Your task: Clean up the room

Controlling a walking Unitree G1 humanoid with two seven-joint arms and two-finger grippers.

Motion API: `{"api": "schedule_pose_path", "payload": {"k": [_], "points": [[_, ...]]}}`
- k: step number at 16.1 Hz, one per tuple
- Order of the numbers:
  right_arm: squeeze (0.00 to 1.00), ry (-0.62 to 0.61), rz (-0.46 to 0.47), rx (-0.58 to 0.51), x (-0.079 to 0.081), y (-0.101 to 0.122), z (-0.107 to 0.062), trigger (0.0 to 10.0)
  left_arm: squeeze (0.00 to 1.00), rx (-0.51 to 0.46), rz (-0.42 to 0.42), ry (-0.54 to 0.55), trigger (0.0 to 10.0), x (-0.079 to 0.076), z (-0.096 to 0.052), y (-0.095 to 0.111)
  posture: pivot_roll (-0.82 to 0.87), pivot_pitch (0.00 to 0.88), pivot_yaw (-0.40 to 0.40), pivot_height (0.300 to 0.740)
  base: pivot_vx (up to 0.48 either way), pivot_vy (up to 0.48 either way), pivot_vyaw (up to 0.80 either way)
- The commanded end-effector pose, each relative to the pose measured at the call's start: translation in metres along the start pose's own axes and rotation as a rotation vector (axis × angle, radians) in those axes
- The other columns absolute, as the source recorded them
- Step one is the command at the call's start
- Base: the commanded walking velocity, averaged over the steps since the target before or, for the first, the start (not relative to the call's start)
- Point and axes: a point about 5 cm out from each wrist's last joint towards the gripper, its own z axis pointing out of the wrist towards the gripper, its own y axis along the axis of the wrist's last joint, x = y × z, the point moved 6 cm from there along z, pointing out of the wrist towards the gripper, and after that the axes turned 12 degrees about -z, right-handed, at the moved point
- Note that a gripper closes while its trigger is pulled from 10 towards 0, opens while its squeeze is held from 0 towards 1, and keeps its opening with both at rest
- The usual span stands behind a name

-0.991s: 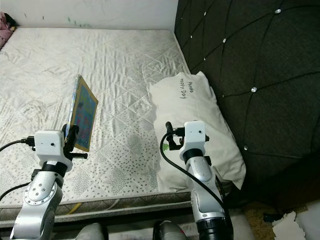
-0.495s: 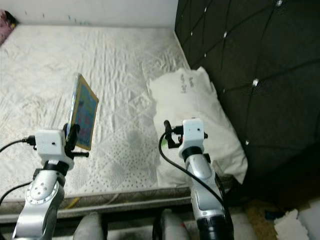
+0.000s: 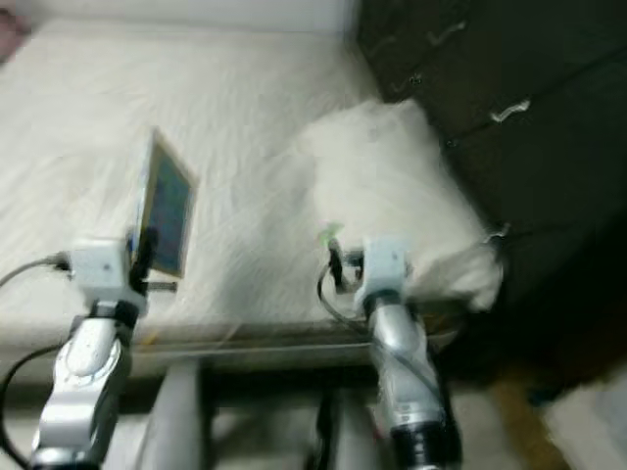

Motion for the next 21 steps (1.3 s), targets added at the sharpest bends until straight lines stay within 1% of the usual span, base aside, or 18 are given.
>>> {"api": "schedule_pose_path", "payload": {"k": [1,5,9,10,14,21], "points": [[0.0,0.005,0.007,0.025,0.0012,-0.0078,-0.0037,10.0,0.0,-0.011,0.013,0.002,10.0,0.001,0.0012,0.0038,0.09,0.114,-0.065,0.635,0.0,0.0,0.0],[0.0,0.015,-0.008,0.023,0.0026,-0.0074,-0.0036,10.0,0.0,-0.001,0.001,0.011,10.0,0.0021,0.0015,0.0012,0.09,0.117,-0.074,0.635,0.0,0.0,0.0],[0.0,0.022,-0.016,0.017,0.0033,-0.0061,-0.0025,10.0,0.0,0.001,0.0,0.005,10.0,0.0,0.0024,0.0005,0.09,0.119,-0.075,0.601,0.0,0.0,0.0],[0.0,0.02,-0.012,0.018,0.003,-0.0063,-0.0021,10.0,0.0,0.002,0.002,0.003,10.0,-0.0006,0.0028,0.0003,0.09,0.118,-0.073,0.601,0.0,0.0,0.0],[0.0,0.017,-0.007,0.022,0.0029,-0.007,-0.0008,10.0,0.0,0.003,-0.021,0.028,10.0,0.0054,0.004,-0.0002,0.09,0.115,-0.071,0.601,0.0,0.0,0.0],[0.0,0.019,-0.009,0.021,0.0038,-0.0064,0.0001,10.0,0.0,0.009,-0.017,0.01,10.0,0.0031,0.0052,-0.0009,0.09,0.113,-0.069,0.601,0.337,0.0,0.0]]}}
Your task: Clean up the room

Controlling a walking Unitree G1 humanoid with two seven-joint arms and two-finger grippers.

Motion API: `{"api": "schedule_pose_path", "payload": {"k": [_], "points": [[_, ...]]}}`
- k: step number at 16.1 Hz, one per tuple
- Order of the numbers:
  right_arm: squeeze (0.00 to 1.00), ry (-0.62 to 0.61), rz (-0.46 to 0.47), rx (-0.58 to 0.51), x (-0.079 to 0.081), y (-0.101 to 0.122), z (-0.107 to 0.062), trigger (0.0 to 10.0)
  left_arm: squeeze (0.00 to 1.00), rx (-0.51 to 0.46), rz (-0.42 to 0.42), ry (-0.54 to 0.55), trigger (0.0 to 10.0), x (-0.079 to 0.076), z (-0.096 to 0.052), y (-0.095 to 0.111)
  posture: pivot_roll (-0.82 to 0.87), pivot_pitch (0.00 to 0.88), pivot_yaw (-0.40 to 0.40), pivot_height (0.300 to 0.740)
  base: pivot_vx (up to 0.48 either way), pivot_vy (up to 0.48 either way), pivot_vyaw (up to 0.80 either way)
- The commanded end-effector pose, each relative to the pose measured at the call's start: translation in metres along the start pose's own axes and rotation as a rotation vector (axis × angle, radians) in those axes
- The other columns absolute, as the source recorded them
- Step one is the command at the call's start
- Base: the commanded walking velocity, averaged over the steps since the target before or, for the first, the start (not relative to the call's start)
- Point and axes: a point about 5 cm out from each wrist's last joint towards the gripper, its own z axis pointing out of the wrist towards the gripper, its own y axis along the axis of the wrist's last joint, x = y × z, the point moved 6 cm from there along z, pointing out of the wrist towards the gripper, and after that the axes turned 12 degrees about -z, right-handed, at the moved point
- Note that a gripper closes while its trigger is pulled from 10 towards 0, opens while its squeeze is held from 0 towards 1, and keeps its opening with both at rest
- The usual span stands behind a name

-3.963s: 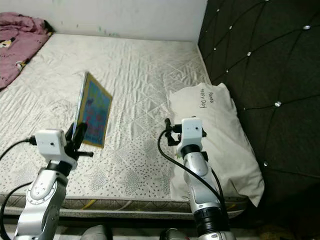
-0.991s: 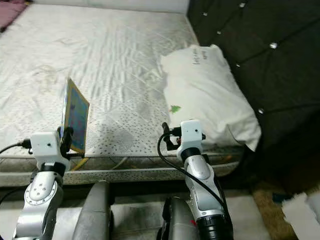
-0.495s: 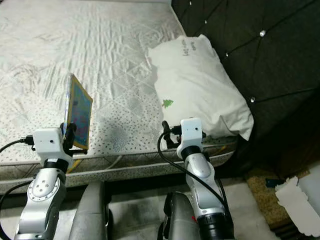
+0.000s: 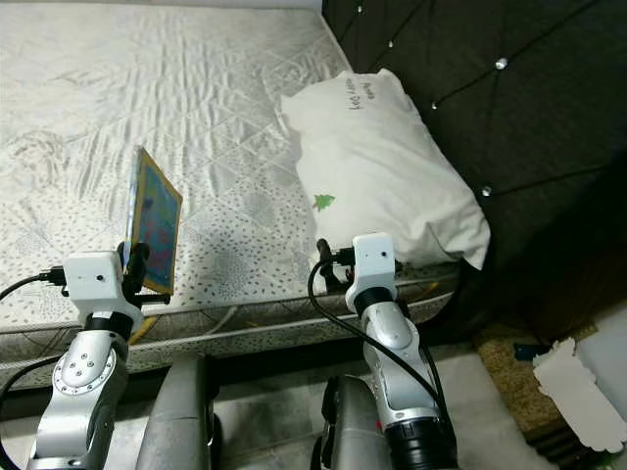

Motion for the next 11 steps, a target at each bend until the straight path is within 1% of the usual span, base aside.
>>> {"api": "schedule_pose_path", "payload": {"k": [1,7,9,11], "points": [[0.0,-0.004,-0.01,-0.008,-0.0016,0.0026,0.0014,10.0,0.0,-0.032,-0.004,-0.014,10.0,-0.0038,0.0032,0.0092,0.09,0.111,-0.069,0.601,0.307,0.0,0.0],[0.0,-0.008,-0.005,-0.009,-0.0004,0.0024,0.0012,10.0,0.0,-0.015,-0.001,-0.031,10.0,-0.007,0.0051,0.006,0.09,0.106,-0.062,0.596,0.0,0.0,0.0],[0.0,-0.004,0.001,-0.017,0.0006,0.0035,0.0007,10.0,0.0,-0.013,-0.008,-0.038,10.0,-0.0113,0.0085,0.0057,0.09,0.104,-0.06,0.566,0.0,0.0,0.0],[0.0,-0.005,-0.002,-0.015,0.0001,0.0034,0.0006,10.0,0.0,-0.016,-0.011,-0.042,10.0,-0.0128,0.0088,0.0061,0.09,0.104,-0.061,0.541,0.0,0.0,0.0]]}}
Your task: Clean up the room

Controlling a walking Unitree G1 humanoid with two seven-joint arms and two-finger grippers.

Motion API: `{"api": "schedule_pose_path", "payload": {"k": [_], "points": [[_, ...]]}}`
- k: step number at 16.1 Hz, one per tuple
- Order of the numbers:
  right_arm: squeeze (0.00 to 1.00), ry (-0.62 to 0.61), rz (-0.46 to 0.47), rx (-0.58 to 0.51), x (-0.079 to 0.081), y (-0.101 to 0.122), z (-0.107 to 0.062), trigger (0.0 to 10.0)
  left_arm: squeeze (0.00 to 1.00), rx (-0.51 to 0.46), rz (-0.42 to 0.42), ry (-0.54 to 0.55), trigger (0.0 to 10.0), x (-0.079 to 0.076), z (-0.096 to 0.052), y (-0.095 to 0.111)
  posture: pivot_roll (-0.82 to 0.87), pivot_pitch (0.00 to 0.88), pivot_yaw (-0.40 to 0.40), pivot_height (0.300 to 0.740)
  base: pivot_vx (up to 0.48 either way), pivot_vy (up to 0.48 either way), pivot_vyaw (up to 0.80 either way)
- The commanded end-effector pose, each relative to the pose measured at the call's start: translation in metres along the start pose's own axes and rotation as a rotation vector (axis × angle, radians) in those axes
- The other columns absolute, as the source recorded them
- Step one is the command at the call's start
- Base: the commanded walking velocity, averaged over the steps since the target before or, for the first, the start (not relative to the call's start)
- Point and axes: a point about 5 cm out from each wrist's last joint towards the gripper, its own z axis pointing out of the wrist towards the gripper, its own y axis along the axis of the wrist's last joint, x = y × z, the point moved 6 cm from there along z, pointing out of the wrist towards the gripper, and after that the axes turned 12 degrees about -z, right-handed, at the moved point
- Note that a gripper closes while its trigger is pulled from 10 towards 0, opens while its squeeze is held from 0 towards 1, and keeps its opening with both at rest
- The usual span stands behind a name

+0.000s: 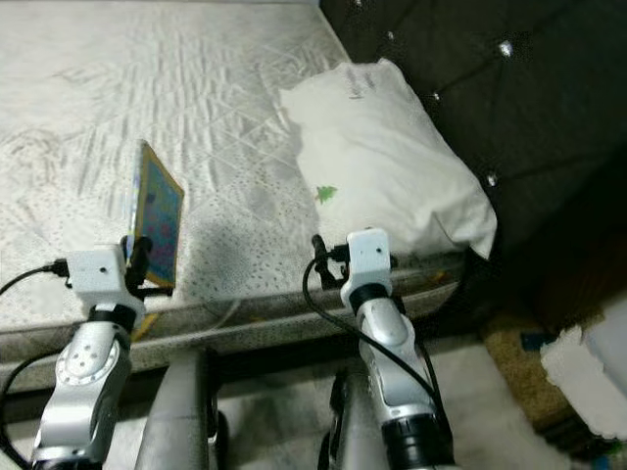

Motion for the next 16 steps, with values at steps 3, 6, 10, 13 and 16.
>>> {"api": "schedule_pose_path", "payload": {"k": [3,6,10,13,16], "points": [[0.0,-0.014,0.003,0.014,-0.004,-0.0042,-0.0019,10.0,0.0,-0.019,-0.013,-0.007,10.0,-0.0019,-0.0001,0.0039,0.09,0.104,-0.062,0.541,0.0,0.0,0.0],[0.0,-0.014,0.004,0.013,-0.0042,-0.0041,-0.0017,10.0,0.0,-0.026,-0.024,-0.008,10.0,-0.0014,-0.0003,0.0051,0.09,0.104,-0.062,0.541,0.092,0.0,0.0],[0.0,-0.014,0.006,0.015,-0.0041,-0.004,-0.0002,10.0,0.0,-0.029,-0.03,-0.007,10.0,0.0,0.0006,0.0065,0.09,0.111,-0.063,0.541,0.297,0.0,0.0],[0.0,-0.015,0.009,0.015,-0.004,-0.0042,0.0,10.0,0.0,-0.028,-0.031,-0.009,10.0,0.0002,0.0006,0.0061,0.09,0.108,-0.063,0.541,0.304,0.0,0.0],[0.0,-0.014,0.007,0.016,-0.0037,-0.0047,0.0011,10.0,0.0,-0.03,-0.035,-0.016,10.0,-0.0023,0.003,0.0058,0.09,0.1,-0.064,0.541,0.305,0.0,0.0]]}}
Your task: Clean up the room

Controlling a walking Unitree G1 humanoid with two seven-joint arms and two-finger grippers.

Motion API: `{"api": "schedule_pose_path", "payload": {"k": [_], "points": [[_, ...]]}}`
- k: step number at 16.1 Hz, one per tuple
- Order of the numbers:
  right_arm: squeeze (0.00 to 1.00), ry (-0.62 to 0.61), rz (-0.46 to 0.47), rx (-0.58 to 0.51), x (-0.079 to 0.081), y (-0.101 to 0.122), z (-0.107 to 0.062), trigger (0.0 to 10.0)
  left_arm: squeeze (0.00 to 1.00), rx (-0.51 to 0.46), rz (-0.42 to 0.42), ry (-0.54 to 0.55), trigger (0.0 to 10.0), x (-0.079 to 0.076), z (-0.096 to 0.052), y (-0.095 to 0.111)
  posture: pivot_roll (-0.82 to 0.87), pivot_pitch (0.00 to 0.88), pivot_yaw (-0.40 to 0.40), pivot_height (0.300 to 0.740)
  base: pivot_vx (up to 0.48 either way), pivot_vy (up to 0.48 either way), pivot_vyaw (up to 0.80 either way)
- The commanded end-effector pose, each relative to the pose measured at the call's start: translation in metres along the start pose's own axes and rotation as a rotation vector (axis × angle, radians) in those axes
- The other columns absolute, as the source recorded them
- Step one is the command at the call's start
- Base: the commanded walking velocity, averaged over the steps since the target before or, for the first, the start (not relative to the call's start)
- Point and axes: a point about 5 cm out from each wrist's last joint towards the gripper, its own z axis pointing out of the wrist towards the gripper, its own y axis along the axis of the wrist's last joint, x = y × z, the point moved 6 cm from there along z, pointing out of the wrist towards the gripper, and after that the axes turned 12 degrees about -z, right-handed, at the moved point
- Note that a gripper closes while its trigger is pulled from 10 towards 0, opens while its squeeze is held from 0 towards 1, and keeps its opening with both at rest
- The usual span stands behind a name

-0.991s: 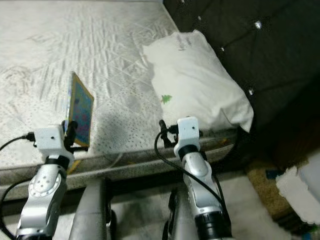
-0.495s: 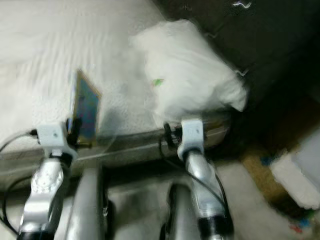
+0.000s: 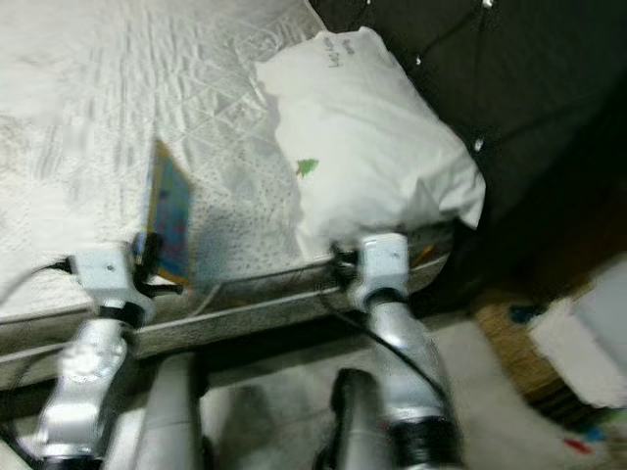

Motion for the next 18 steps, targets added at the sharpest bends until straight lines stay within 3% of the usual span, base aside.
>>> {"api": "schedule_pose_path", "payload": {"k": [1,6,9,13,17,18], "points": [[0.0,-0.044,-0.02,0.036,-0.018,-0.013,-0.007,10.0,0.0,-0.03,-0.019,-0.041,10.0,-0.015,0.003,0.007,0.09,0.1,-0.064,0.541,0.304,0.0,0.0],[0.0,-0.045,-0.021,0.038,-0.019,-0.014,-0.007,10.0,0.0,-0.006,-0.048,-0.049,10.0,-0.021,0.006,0.001,0.09,0.094,-0.065,0.541,0.0,0.0,0.0],[0.0,-0.046,-0.02,0.04,-0.019,-0.015,-0.008,10.0,0.0,0.025,-0.112,-0.05,10.0,-0.034,0.017,-0.005,0.09,0.086,-0.069,0.541,0.0,0.0,0.0],[0.0,-0.054,-0.012,0.047,-0.022,-0.016,-0.007,10.0,0.0,0.095,-0.371,-0.044,10.0,-0.06,0.035,-0.017,0.08,0.077,-0.074,0.541,0.0,0.0,0.0],[0.0,-0.074,-0.021,0.037,-0.04,-0.01,-0.02,10.0,0.0,0.19,-0.674,-0.001,10.0,-0.077,0.05,-0.03,0.02,0.05,-0.081,0.541,0.0,0.0,0.0],[0.0,-0.081,-0.007,0.049,-0.045,-0.012,-0.024,10.0,0.0,0.198,-0.709,-0.003,10.0,-0.08,0.051,-0.031,0.01,0.047,-0.084,0.541,0.0,0.0,0.0]]}}
